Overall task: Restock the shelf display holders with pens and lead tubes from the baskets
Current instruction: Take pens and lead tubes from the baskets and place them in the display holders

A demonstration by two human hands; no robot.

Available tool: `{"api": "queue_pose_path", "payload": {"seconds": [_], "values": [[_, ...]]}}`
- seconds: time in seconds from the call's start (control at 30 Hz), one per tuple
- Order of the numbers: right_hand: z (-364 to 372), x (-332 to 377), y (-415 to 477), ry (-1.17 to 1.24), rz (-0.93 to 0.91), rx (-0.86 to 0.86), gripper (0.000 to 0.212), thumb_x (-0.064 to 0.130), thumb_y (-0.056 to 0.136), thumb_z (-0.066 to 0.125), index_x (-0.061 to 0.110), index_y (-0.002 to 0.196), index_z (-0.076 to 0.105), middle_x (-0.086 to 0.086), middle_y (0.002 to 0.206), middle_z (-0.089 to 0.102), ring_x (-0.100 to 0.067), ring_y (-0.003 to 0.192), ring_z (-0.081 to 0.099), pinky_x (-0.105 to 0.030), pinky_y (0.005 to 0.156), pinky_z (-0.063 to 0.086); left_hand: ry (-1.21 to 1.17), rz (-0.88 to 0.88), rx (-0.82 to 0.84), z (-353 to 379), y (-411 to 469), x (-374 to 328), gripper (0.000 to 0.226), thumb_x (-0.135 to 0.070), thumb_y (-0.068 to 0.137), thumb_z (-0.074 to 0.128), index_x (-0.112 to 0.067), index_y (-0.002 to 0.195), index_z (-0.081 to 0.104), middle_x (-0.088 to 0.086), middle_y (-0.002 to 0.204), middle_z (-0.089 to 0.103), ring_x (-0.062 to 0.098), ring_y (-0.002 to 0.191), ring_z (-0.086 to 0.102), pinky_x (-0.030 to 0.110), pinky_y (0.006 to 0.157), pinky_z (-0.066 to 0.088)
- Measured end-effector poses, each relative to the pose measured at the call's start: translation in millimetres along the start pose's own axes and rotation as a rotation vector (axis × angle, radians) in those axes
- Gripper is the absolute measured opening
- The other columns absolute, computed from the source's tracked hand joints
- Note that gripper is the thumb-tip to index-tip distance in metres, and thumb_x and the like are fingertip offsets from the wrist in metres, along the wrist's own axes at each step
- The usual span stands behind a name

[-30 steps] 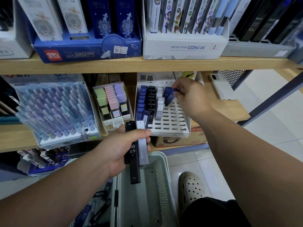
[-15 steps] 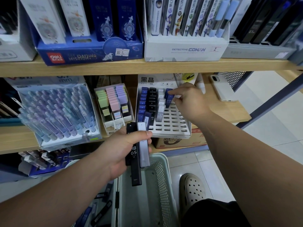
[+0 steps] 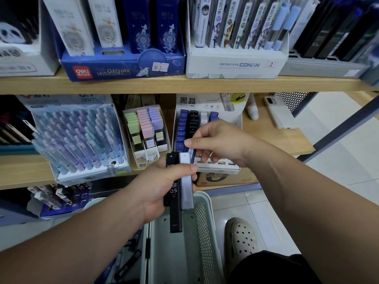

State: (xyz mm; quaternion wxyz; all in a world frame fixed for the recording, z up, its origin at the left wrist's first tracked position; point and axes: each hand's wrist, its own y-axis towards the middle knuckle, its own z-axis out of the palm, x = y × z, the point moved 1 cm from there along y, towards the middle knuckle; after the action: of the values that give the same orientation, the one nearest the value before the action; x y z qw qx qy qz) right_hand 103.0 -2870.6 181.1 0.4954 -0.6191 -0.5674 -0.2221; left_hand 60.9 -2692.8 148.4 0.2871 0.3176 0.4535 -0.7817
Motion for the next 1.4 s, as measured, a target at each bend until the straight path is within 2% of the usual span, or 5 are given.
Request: {"api": "queue_pose_path", "payload": {"seconds": [0.27,0.87,1.0,1.23,1.4], "values": [[-5.8,1.0,-2.8,0.229,0.145,-0.043,0.019,0.028,0.091,0.075,0.014,0.082,0.066,-0.001,0.065,0.061,-0.01,0.049,0.053,-0.02,0.04,0.036,-0.069,-0.05,-0.009,-0.8,1.6,0.9,0.042,-0.026,0.059,0.083,-0.014,0.097,0.071,0.009,0.077,0.071,0.021,0.057,0.066,0.027,0.048,0.052],[-37.2,-5.2,-6.5,0.677,0.099,-0.231,0.009,0.013,0.093,0.07,0.006,0.096,0.065,-0.011,0.07,0.073,-0.014,0.055,0.068,-0.023,0.05,0.056,-0.121,-0.037,-0.069,-9.3,12.2,3.7,0.051,-0.025,0.065,0.084,-0.011,0.11,0.068,0.009,0.08,0.071,0.024,0.061,0.068,0.033,0.051,0.053],[-47.4,-8.3,-12.8,0.645,0.08,-0.259,0.008,-0.002,0.093,0.064,0.006,0.093,0.061,-0.009,0.067,0.072,-0.015,0.058,0.072,-0.024,0.054,0.059,-0.122,-0.032,-0.08,-9.9,12.5,3.7,0.051,-0.024,0.065,0.083,-0.01,0.112,0.067,0.009,0.079,0.071,0.024,0.06,0.067,0.033,0.052,0.054],[-31.6,-7.1,-19.4,0.584,0.109,0.058,0.021,-0.009,0.089,0.062,0.011,0.084,0.061,-0.01,0.07,0.072,-0.017,0.059,0.072,-0.023,0.052,0.059,-0.151,0.047,-0.125,-4.3,10.1,-1.5,0.045,-0.02,0.078,0.078,-0.009,0.12,0.067,0.015,0.094,0.077,0.022,0.059,0.068,0.031,0.049,0.055],[-24.2,-5.6,-19.5,0.244,-0.016,0.084,0.016,-0.005,0.089,0.068,0.011,0.09,0.068,-0.009,0.076,0.069,-0.019,0.066,0.071,-0.025,0.059,0.059,-0.191,0.095,-0.198,-6.9,11.8,-2.1,0.033,-0.012,0.087,0.073,-0.004,0.117,0.064,0.015,0.068,0.066,0.025,0.053,0.065,0.035,0.05,0.054]]}}
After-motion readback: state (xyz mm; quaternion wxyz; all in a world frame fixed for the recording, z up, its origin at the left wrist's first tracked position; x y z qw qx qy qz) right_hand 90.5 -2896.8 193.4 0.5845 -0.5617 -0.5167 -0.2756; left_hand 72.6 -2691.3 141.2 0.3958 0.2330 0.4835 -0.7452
